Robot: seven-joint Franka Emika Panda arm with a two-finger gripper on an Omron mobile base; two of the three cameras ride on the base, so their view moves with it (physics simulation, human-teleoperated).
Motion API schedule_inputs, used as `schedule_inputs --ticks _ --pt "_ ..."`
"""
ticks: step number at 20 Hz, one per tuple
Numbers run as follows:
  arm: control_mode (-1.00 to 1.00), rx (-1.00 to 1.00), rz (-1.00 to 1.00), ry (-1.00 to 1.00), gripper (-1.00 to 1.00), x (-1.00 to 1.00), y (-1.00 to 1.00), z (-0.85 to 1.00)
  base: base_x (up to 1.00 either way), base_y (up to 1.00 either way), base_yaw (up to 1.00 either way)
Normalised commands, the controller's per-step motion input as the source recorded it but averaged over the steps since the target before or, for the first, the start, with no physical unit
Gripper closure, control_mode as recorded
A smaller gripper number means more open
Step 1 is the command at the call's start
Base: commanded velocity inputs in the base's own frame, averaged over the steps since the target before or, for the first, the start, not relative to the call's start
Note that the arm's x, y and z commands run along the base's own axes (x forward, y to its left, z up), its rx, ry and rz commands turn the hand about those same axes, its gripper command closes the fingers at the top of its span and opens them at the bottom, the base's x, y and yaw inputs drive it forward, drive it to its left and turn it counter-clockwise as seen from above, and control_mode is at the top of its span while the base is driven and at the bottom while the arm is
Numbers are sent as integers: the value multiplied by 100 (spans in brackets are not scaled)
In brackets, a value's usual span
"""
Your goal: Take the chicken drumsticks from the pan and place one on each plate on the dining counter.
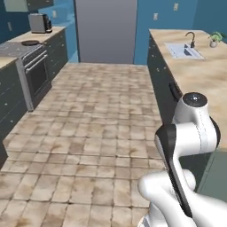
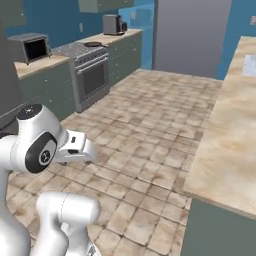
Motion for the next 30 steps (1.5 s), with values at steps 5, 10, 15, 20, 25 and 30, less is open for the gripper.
schedule_inputs --ticks 5,10,15,20,25,30 --pt "100 0 0 0 -100 0 0 0 100 100 -35" --pt "100 0 0 0 -100 0 0 0 100 100 -41" --pt "100 0 0 0 -100 0 0 0 100 100 -38" --pt "100 0 0 0 -100 0 0 0 100 100 -37" --pt "100 0 0 0 -100 0 0 0 100 100 -31" --pt "100 0 0 0 -100 0 0 0 100 89 -15"
